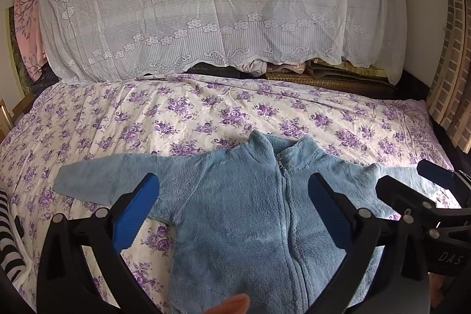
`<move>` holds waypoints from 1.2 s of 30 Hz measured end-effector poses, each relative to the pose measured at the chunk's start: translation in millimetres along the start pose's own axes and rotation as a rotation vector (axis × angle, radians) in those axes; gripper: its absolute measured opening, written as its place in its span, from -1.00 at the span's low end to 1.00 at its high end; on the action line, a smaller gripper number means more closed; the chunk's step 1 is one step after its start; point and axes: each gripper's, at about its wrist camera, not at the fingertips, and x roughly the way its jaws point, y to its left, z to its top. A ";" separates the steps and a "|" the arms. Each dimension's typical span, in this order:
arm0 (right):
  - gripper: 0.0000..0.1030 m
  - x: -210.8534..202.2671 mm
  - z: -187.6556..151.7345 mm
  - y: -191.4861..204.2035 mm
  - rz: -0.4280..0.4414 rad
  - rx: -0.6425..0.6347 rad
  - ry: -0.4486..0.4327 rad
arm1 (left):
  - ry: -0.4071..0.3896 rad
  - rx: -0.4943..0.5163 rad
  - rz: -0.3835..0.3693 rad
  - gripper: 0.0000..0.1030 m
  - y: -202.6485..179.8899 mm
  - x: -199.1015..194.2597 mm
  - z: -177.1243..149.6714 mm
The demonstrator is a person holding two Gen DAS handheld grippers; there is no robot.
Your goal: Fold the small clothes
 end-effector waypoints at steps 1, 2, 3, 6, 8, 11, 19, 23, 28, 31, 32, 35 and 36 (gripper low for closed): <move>0.93 0.0 0.0 0.3 0.000 0.000 0.000 | 0.000 0.000 0.000 0.91 0.4 -0.1 -0.1; 0.93 -0.2 0.0 0.3 0.000 0.000 0.000 | 0.000 0.000 -0.001 0.91 0.8 -0.2 -0.2; 0.93 -0.4 -0.1 0.4 0.000 0.000 0.000 | 0.000 0.000 -0.001 0.91 1.0 -0.5 -0.4; 0.93 -0.6 -0.3 0.4 0.000 0.001 -0.001 | 0.000 0.000 -0.001 0.91 0.3 0.0 -0.4; 0.93 -0.7 -0.3 0.3 0.000 0.000 -0.001 | -0.001 0.000 0.000 0.92 0.7 -0.2 -0.6; 0.93 -0.9 -0.2 0.4 0.001 0.001 -0.001 | 0.000 0.000 -0.001 0.91 0.5 0.0 -0.2; 0.93 -1.4 0.2 0.3 0.001 0.002 -0.002 | -0.002 0.000 0.000 0.92 2.2 0.4 -0.5; 0.93 -1.5 0.2 0.0 0.002 0.002 -0.002 | -0.002 0.000 0.000 0.92 2.3 0.1 -0.4; 0.93 -1.7 0.1 -0.1 0.003 0.002 -0.003 | -0.002 0.001 0.000 0.91 2.3 0.1 -0.2; 0.93 -1.7 0.2 -0.3 0.003 0.003 -0.003 | -0.001 0.001 0.000 0.92 2.2 0.2 0.0; 0.93 -1.8 0.2 -0.4 0.003 0.003 -0.003 | -0.001 0.001 0.000 0.92 2.0 0.2 0.0; 0.93 -1.9 0.1 -0.5 0.004 0.003 -0.004 | -0.002 0.001 0.000 0.91 1.9 0.1 0.0; 0.93 -2.0 0.0 -0.2 0.004 0.003 -0.003 | -0.002 0.002 0.001 0.92 1.7 0.1 0.0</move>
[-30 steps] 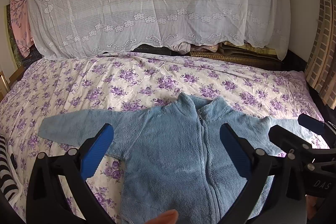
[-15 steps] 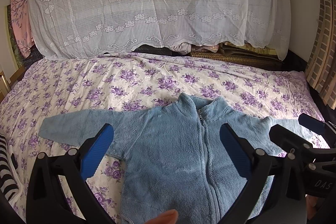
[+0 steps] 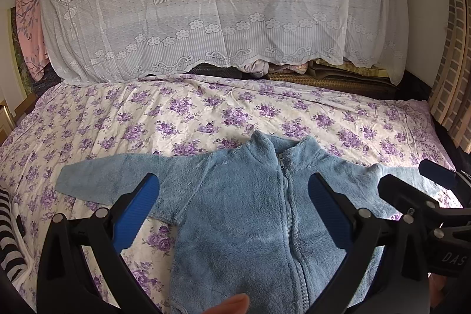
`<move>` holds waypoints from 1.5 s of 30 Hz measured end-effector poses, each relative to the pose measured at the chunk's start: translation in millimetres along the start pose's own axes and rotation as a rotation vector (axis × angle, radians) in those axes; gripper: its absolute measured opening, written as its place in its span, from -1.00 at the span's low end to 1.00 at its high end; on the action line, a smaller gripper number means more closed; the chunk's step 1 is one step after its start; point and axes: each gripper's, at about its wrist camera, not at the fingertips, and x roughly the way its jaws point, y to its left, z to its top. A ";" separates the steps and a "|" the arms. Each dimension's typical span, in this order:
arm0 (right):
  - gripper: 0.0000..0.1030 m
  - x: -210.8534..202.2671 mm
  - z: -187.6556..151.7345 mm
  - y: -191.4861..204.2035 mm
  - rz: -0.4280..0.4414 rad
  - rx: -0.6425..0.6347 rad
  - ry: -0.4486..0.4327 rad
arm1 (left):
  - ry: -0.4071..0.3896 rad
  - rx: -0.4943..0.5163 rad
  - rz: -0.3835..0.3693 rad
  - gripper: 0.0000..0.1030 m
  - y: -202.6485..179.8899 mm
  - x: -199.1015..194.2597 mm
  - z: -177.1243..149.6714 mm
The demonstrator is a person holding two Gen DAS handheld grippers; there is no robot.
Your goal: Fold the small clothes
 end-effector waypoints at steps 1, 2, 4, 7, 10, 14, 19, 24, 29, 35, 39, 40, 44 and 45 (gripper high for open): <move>0.93 0.1 0.0 -0.2 0.000 0.000 0.000 | 0.000 0.000 0.000 0.91 1.1 0.0 -0.1; 0.93 0.1 -0.1 -0.3 0.000 0.000 -0.001 | 0.001 -0.001 0.000 0.91 0.8 0.0 0.0; 0.93 0.1 -0.3 0.1 0.000 0.000 -0.001 | 0.000 0.000 0.000 0.91 0.2 0.0 0.0; 0.93 0.2 -0.5 0.1 0.001 0.001 0.000 | 0.001 0.001 0.000 0.92 0.6 -0.1 -0.1; 0.93 0.3 -0.8 0.2 0.001 0.002 -0.001 | 0.000 0.000 0.000 0.91 0.4 -0.1 -0.1; 0.93 0.5 -1.1 0.0 0.002 0.002 -0.002 | 0.000 0.001 0.000 0.92 0.4 -0.2 -0.2; 0.93 0.7 -1.6 0.1 0.002 0.003 -0.002 | 0.001 0.001 0.000 0.91 0.1 -0.1 -0.1; 0.93 0.7 -1.7 0.9 0.003 0.004 -0.001 | 0.000 0.001 0.001 0.91 -0.4 -0.2 -0.1; 0.93 0.8 -1.9 0.5 0.003 0.004 -0.002 | 0.000 0.002 0.001 0.92 -0.4 -0.2 -0.2; 0.93 2.1 -1.9 -1.6 0.004 0.006 0.000 | 0.000 0.002 0.001 0.92 -0.4 -0.1 -0.2; 0.93 3.8 -2.5 -2.4 0.004 0.016 0.000 | 0.014 0.006 -0.001 0.92 2.0 2.5 -2.0; 0.93 4.8 -2.8 -2.2 0.000 0.020 0.002 | 0.020 0.007 -0.004 0.92 2.9 3.9 -2.6; 0.93 10.2 -5.8 -1.5 0.013 0.058 0.009 | 0.052 0.016 0.000 0.92 5.2 17.2 -6.9; 0.93 12.9 -7.3 -4.5 0.017 0.067 0.013 | 0.081 0.016 0.004 0.92 7.3 26.8 -10.3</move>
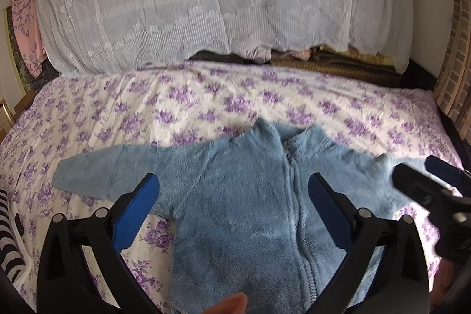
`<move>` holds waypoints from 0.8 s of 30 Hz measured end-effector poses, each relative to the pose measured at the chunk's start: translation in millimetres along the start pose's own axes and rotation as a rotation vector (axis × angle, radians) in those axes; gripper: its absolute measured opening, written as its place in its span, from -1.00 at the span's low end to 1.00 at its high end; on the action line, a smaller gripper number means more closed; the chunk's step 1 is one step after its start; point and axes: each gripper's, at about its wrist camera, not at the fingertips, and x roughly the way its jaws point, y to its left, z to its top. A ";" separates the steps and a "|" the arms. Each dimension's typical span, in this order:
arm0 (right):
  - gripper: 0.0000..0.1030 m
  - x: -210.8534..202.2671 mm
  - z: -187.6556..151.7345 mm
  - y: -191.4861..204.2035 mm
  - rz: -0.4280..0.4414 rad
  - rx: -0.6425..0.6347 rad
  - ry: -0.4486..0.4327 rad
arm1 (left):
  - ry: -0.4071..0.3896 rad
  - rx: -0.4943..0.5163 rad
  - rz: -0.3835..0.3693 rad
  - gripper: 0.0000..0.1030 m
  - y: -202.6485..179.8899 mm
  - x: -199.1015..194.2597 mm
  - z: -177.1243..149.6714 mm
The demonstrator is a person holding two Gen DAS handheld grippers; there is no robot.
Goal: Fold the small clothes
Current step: 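Grasp the jacket sleeve cuff with the right gripper and lift it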
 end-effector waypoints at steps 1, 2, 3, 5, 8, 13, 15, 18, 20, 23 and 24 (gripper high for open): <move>0.93 3.7 -3.4 -4.6 -0.002 0.016 0.009 | 0.010 -0.001 -0.001 0.92 1.9 7.6 -1.2; 0.93 9.9 -6.1 -12.8 -0.011 0.027 0.017 | 0.029 -0.002 -0.001 0.92 1.6 16.1 -3.6; 0.93 15.3 -12.6 -19.8 -0.033 0.042 0.028 | 0.061 -0.002 0.003 0.92 2.5 29.4 -7.8; 0.93 27.9 -20.1 -42.1 -0.068 0.072 0.055 | 0.099 0.004 0.012 0.92 -2.2 48.4 -13.9; 0.93 41.6 -36.0 -71.0 -0.100 0.129 0.099 | 0.169 0.019 0.035 0.92 -7.3 79.8 -29.2; 0.93 49.2 -62.5 -128.7 -0.103 0.253 0.120 | 0.256 0.031 0.024 0.92 -15.5 114.0 -53.4; 0.93 51.2 -76.4 -151.4 -0.082 0.333 0.120 | 0.290 0.053 0.052 0.92 -17.6 128.8 -65.7; 0.93 60.3 -95.5 -185.1 -0.052 0.443 0.148 | 0.297 0.046 0.032 0.92 -13.8 139.2 -77.3; 0.93 64.0 -115.3 -211.2 0.045 0.530 0.117 | 0.281 0.027 0.013 0.92 -9.2 139.2 -79.5; 0.93 51.4 -133.9 -224.4 0.192 0.532 -0.035 | 0.263 0.036 0.002 0.92 -7.3 138.3 -83.3; 0.93 51.0 -135.0 -221.3 0.204 0.498 -0.031 | 0.259 0.039 -0.004 0.92 -6.5 137.8 -84.0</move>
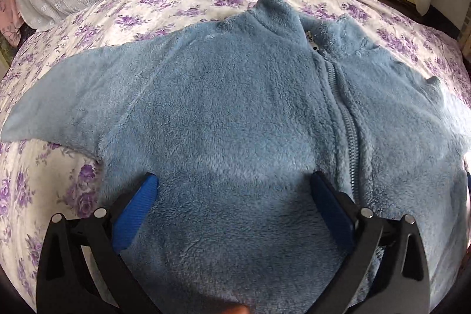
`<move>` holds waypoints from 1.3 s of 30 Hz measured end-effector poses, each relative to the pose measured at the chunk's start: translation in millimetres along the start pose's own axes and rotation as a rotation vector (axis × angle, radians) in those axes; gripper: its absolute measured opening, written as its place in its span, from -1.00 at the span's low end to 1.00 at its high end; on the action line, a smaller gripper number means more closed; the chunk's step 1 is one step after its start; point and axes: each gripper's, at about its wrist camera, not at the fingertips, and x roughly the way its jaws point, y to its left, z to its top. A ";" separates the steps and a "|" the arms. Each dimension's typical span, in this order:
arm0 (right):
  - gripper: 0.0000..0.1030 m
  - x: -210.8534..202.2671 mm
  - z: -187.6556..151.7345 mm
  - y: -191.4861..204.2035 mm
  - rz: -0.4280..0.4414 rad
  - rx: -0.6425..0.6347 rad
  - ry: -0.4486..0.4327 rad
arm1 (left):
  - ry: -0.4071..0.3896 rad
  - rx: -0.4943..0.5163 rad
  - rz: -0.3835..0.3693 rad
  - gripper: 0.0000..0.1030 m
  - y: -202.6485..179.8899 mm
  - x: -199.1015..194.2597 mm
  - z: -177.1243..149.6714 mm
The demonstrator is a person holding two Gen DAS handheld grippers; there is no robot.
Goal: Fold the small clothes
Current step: 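Grasp the jacket sleeve cuff with the right gripper and lift it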
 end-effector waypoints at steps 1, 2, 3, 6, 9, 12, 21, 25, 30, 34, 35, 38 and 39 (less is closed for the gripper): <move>0.93 2.4 -1.6 4.6 -0.008 -0.049 0.037 | 0.000 0.003 -0.005 0.92 -0.1 -0.5 0.2; 0.93 2.3 -0.5 6.6 -0.015 -0.067 0.053 | 0.002 0.004 -0.013 0.92 0.5 0.0 0.6; 0.93 0.1 2.2 5.7 -0.021 -0.056 0.050 | 0.004 0.008 -0.020 0.92 0.8 0.1 1.2; 0.93 -23.5 30.2 -23.7 -0.056 0.118 -0.073 | 0.004 0.037 -0.048 0.92 2.6 -2.6 -1.5; 0.83 -44.0 55.8 -75.1 -0.088 0.319 -0.170 | 0.000 0.039 -0.073 0.92 6.7 -7.0 -4.1; 0.62 -49.0 73.0 -116.1 -0.030 0.454 -0.188 | -0.018 0.020 -0.089 0.92 10.9 -12.2 -2.3; 0.09 -30.3 115.6 -150.3 -0.137 0.514 -0.341 | -0.058 0.069 -0.039 0.92 -3.0 -30.0 54.1; -0.78 -22.5 118.7 -168.9 -0.193 0.495 -0.369 | -0.052 0.122 -0.083 0.92 -47.1 -33.6 86.9; -0.79 -47.4 110.3 -173.7 -0.097 0.515 -0.468 | -0.075 0.289 -0.076 0.92 -143.6 -26.5 96.2; -0.75 -65.1 112.1 -159.4 -0.083 0.446 -0.501 | -0.063 0.353 -0.069 0.92 -211.3 -5.0 97.2; -0.53 -61.2 112.4 -164.4 -0.099 0.466 -0.470 | -0.046 0.365 -0.063 0.92 -222.4 5.0 96.6; -0.41 -42.2 108.6 -187.4 -0.114 0.579 -0.412 | 0.014 0.372 -0.015 0.92 -243.4 44.9 82.3; -0.28 -43.4 111.1 -186.8 -0.107 0.574 -0.412 | -0.041 0.327 -0.029 0.92 -238.3 41.8 78.6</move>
